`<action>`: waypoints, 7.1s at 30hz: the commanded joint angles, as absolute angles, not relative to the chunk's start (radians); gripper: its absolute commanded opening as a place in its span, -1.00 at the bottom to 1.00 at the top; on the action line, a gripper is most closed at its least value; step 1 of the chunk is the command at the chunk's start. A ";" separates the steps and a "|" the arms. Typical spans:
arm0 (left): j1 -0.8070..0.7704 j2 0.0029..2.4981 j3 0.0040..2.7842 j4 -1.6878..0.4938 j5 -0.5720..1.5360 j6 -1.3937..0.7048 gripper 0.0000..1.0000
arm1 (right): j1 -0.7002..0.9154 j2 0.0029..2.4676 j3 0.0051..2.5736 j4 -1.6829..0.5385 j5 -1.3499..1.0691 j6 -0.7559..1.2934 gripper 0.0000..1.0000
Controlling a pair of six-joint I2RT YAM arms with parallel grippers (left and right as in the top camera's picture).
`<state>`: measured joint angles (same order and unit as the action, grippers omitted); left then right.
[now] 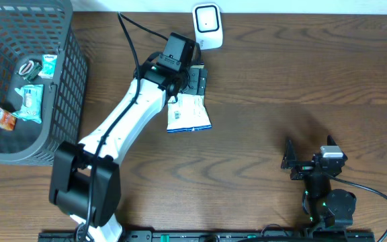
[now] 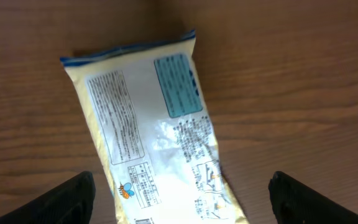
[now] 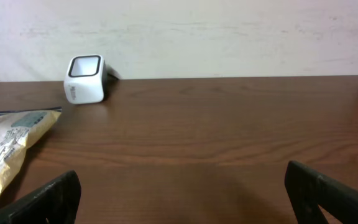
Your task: Scan the item barcode
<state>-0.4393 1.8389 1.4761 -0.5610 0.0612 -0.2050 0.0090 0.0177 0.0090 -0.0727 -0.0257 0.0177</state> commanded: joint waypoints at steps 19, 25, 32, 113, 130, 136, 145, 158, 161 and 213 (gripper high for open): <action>-0.443 2.131 1.476 -0.458 0.053 -0.127 0.59 | 0.002 0.014 0.006 -0.075 -0.021 0.029 0.99; -0.447 2.127 1.476 -0.465 0.083 -0.058 0.60 | 0.002 0.014 0.006 -0.075 -0.021 0.028 0.99; -0.447 2.063 1.476 -0.466 0.083 -0.036 0.60 | 0.002 0.014 0.006 -0.075 -0.021 0.028 0.99; 0.534 2.036 1.476 -0.282 0.001 0.154 0.66 | 0.002 0.014 0.006 -0.075 -0.021 0.028 0.99; 0.533 2.106 1.476 -0.339 -0.054 0.224 0.33 | 0.002 0.014 0.006 -0.075 -0.021 0.028 0.99; 0.533 2.106 1.476 -0.343 -0.053 0.182 -0.29 | 0.002 0.014 0.006 -0.075 -0.021 0.028 0.99; 0.533 1.970 1.476 -0.335 0.060 0.039 -0.85 | 0.002 0.014 0.006 -0.075 -0.021 0.028 0.99; 0.533 1.533 1.476 -0.286 0.300 -0.152 -0.85 | 0.002 0.014 0.006 -0.075 -0.021 0.028 0.98; 0.533 1.449 1.476 -0.284 0.365 -0.299 -0.85 | 0.002 0.014 0.006 -0.075 -0.021 0.028 0.99; -0.581 2.086 1.476 -0.041 -0.012 -0.578 0.54 | 0.002 0.014 0.006 -0.075 -0.021 0.028 0.98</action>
<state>-0.5880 2.0892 1.4654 -0.0544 0.0185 -0.5808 0.0090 0.0177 0.0090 -0.0727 -0.0257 0.0177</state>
